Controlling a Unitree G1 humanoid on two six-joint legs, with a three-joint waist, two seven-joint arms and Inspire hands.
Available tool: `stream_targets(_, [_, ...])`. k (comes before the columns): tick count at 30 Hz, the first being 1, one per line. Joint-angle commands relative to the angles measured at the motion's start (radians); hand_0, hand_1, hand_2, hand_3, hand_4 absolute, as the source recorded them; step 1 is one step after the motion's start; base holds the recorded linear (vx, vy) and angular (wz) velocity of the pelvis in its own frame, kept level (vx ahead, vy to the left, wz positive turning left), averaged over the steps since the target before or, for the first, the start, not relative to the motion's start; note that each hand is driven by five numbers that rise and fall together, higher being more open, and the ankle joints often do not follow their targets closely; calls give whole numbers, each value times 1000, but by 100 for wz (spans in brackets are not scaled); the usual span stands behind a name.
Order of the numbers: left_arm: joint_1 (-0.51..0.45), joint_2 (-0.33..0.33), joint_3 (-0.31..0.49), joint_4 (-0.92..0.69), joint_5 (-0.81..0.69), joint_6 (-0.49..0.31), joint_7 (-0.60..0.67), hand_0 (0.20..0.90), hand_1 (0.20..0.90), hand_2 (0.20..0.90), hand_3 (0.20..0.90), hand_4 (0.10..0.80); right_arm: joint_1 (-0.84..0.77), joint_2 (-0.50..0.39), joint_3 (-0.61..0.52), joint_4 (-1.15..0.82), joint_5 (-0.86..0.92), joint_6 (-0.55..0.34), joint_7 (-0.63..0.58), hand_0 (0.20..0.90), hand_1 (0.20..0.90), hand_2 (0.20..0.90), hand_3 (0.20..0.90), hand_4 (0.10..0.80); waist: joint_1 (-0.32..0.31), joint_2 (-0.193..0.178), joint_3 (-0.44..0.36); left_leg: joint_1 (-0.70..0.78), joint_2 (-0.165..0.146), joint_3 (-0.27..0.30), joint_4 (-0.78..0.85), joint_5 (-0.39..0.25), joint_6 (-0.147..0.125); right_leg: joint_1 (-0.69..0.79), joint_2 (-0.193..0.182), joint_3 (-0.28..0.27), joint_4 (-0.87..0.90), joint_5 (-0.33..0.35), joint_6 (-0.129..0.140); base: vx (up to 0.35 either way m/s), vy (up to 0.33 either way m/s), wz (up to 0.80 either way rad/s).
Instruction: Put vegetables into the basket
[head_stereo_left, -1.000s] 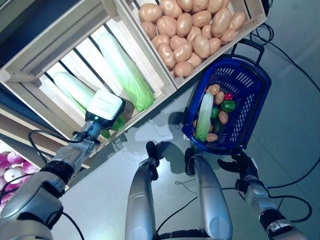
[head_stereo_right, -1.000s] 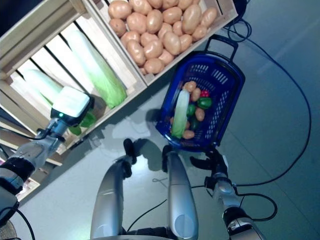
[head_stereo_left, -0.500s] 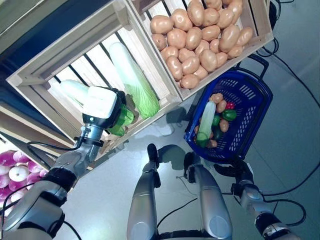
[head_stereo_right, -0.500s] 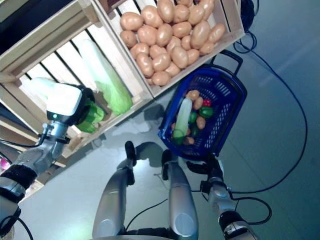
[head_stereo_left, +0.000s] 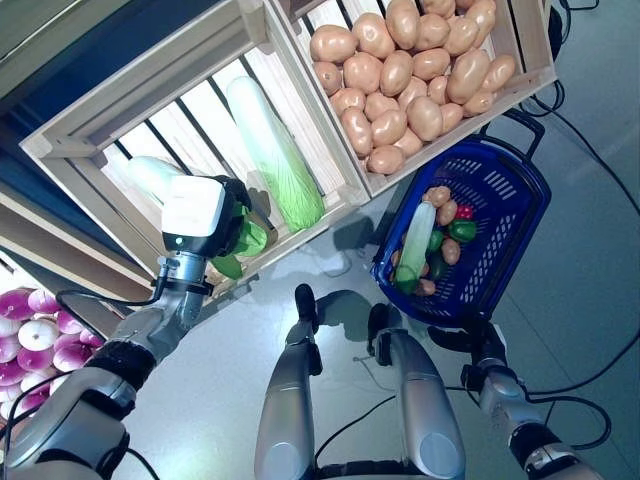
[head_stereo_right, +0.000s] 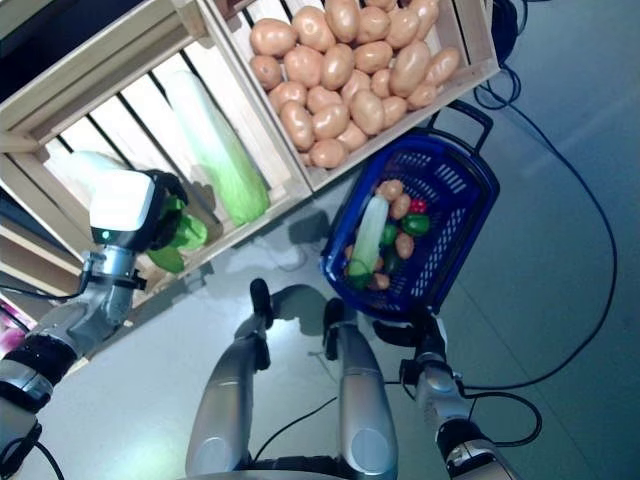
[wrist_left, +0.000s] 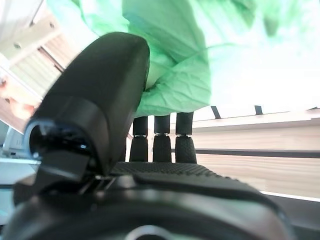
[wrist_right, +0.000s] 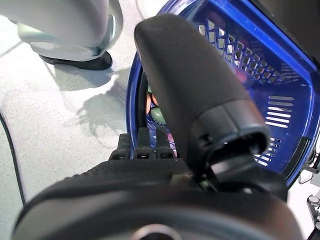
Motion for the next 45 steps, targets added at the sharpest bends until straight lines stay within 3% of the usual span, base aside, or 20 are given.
stream_targets(1, [-52,-5,106,-24,-20,59,56,300,300,300,300,400,25,-31,-18,-22,3,-45,-41,900,900,900,900,800,-1,0,-3,1,1,25,155,-169,-38,83,20,29,-214,134,47,0,-21,6])
stream_targets(5, [-50,-27,79,-8,-18,73,60,300,300,300,300,400,13,-31,-6,-30,15,-41,-46,900,900,900,900,800,0,-3,-3,-7,0,21,163,-174,-34,72,22,33,-205,133,45,-7,-3,4])
stream_targets(6, [-51,-36,74,6,-18,68,62,342,342,342,342,428,13,-27,-3,-31,11,-41,-48,900,900,900,900,800,0,-4,-3,-6,-1,19,164,-177,-33,73,23,35,-203,131,45,0,0,0])
stream_targets(7, [-53,-40,72,14,-16,68,59,688,688,688,688,659,15,-26,-1,-33,9,-40,-48,900,900,900,900,800,-1,-6,-3,-7,-1,21,167,-179,-33,72,22,35,-202,130,45,0,0,0])
stream_targets(8, [-55,-44,70,19,-17,66,60,900,900,900,900,800,15,-26,0,-34,7,-38,-50,900,900,900,900,800,-3,-7,-3,-7,-1,23,169,-180,-32,72,22,36,-201,130,45,0,0,0])
stream_targets(18, [-101,-41,34,54,29,67,23,900,900,900,900,800,21,-31,2,-32,1,-41,-46,900,900,900,900,800,-16,-13,-3,-24,1,35,188,-192,-26,49,19,44,-187,131,48,2,8,-1])
stream_targets(28, [-156,48,-9,-81,57,161,-93,900,900,900,900,800,28,-43,-5,-43,-3,-37,-44,900,900,900,900,800,-19,2,-3,-34,-10,19,190,-197,-28,37,11,55,-185,130,51,1,3,0])
stream_targets(33, [-168,126,-9,-185,107,199,-239,900,900,900,900,800,37,-48,-18,-51,-11,-36,-45,900,900,900,900,800,-15,12,-3,-38,-14,15,188,-199,-27,35,7,51,-187,128,52,6,-1,0])
stream_targets(36, [-182,197,-9,-282,124,233,-429,900,900,900,900,800,46,-56,-34,-49,-13,-40,-42,900,900,900,900,800,-12,25,-3,-41,-16,17,185,-199,-27,33,1,44,-187,126,53,0,0,0])
stream_targets(45, [-209,302,1,-455,81,292,-779,900,900,900,900,800,42,-56,-64,-5,-10,-77,-14,900,900,900,900,800,1,49,-3,-48,-23,12,178,-198,-24,35,-10,25,-196,127,54,1,-19,4])
